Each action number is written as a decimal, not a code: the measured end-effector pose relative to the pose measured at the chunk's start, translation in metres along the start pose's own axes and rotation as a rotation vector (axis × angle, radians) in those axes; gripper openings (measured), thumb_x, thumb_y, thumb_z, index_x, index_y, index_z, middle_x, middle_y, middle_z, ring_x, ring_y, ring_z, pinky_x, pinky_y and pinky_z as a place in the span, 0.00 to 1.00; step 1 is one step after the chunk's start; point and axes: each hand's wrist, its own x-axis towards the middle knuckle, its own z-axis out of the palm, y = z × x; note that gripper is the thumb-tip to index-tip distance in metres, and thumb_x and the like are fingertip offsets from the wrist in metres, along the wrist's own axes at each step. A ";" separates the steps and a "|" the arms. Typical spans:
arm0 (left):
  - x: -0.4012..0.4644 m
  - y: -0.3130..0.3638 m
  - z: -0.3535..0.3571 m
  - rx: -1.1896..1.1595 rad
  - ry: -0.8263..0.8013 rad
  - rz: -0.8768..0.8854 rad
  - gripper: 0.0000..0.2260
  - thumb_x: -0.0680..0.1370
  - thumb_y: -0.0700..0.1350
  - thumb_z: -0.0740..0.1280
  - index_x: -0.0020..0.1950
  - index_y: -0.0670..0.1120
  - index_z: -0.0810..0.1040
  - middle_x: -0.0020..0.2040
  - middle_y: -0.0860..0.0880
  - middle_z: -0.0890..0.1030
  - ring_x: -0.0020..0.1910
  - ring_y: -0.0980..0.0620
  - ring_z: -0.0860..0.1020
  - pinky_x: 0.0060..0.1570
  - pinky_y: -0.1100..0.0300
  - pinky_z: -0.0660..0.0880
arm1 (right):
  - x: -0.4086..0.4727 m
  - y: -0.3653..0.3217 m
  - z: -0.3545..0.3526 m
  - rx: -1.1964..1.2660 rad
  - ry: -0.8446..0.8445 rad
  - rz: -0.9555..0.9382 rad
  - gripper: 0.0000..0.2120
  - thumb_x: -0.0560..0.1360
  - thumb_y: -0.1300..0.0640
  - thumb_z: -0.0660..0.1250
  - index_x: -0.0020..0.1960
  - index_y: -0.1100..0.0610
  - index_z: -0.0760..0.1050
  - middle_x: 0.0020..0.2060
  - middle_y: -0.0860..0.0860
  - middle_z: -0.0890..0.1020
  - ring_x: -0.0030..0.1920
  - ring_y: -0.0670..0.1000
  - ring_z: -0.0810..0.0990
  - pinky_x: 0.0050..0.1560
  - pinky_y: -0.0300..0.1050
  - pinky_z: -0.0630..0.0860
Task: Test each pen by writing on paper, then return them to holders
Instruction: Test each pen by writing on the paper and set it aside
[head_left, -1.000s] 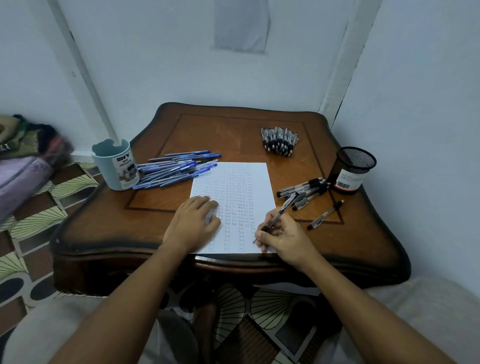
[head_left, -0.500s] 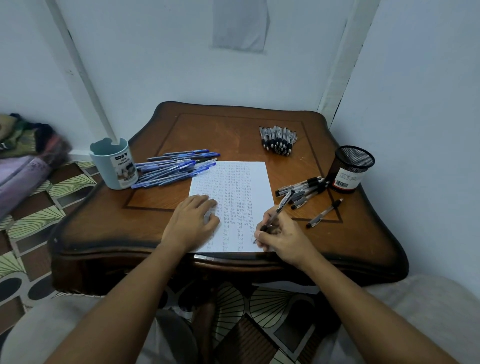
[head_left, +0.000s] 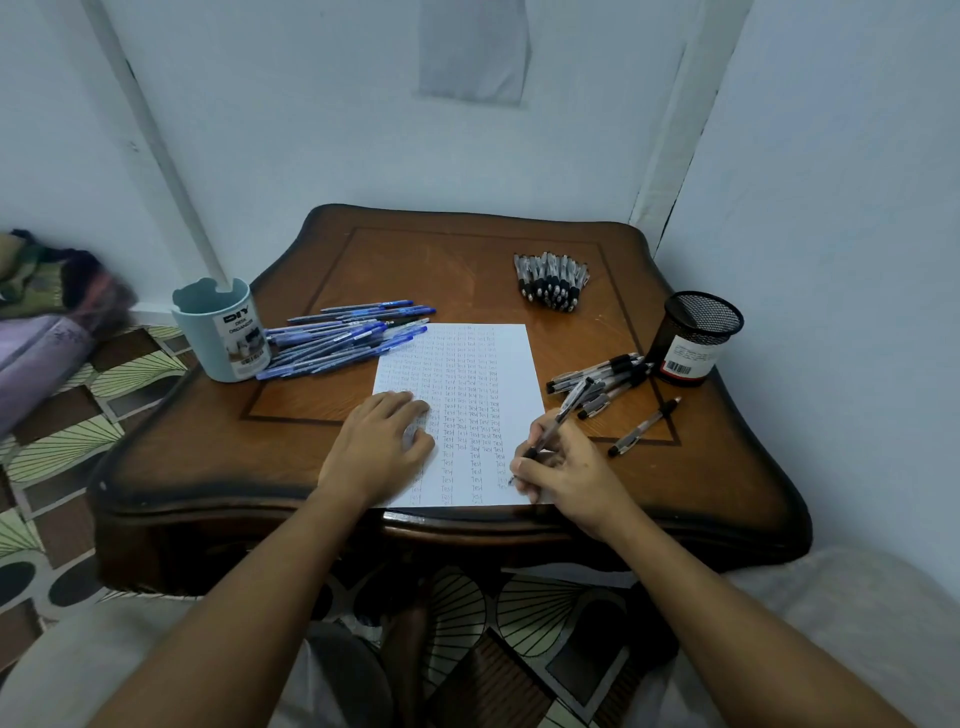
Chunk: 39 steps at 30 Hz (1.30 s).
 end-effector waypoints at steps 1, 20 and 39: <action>0.000 0.000 0.000 0.002 0.000 -0.001 0.32 0.72 0.60 0.49 0.69 0.49 0.76 0.70 0.51 0.74 0.70 0.52 0.67 0.71 0.55 0.60 | 0.000 0.001 0.001 -0.025 0.007 -0.006 0.14 0.76 0.72 0.68 0.48 0.57 0.67 0.39 0.58 0.78 0.36 0.57 0.77 0.34 0.49 0.73; 0.001 0.000 0.000 0.008 -0.013 -0.002 0.31 0.73 0.60 0.49 0.70 0.49 0.75 0.70 0.52 0.73 0.70 0.54 0.66 0.70 0.56 0.60 | 0.011 -0.016 0.001 0.344 0.125 0.153 0.17 0.83 0.48 0.58 0.47 0.62 0.70 0.37 0.65 0.80 0.34 0.61 0.81 0.32 0.48 0.79; 0.005 0.002 -0.002 -0.031 0.006 -0.022 0.26 0.73 0.60 0.52 0.65 0.52 0.78 0.64 0.55 0.77 0.58 0.54 0.70 0.61 0.55 0.65 | 0.012 -0.026 0.004 0.382 0.218 0.295 0.21 0.85 0.46 0.53 0.47 0.63 0.71 0.36 0.65 0.82 0.34 0.62 0.83 0.34 0.51 0.82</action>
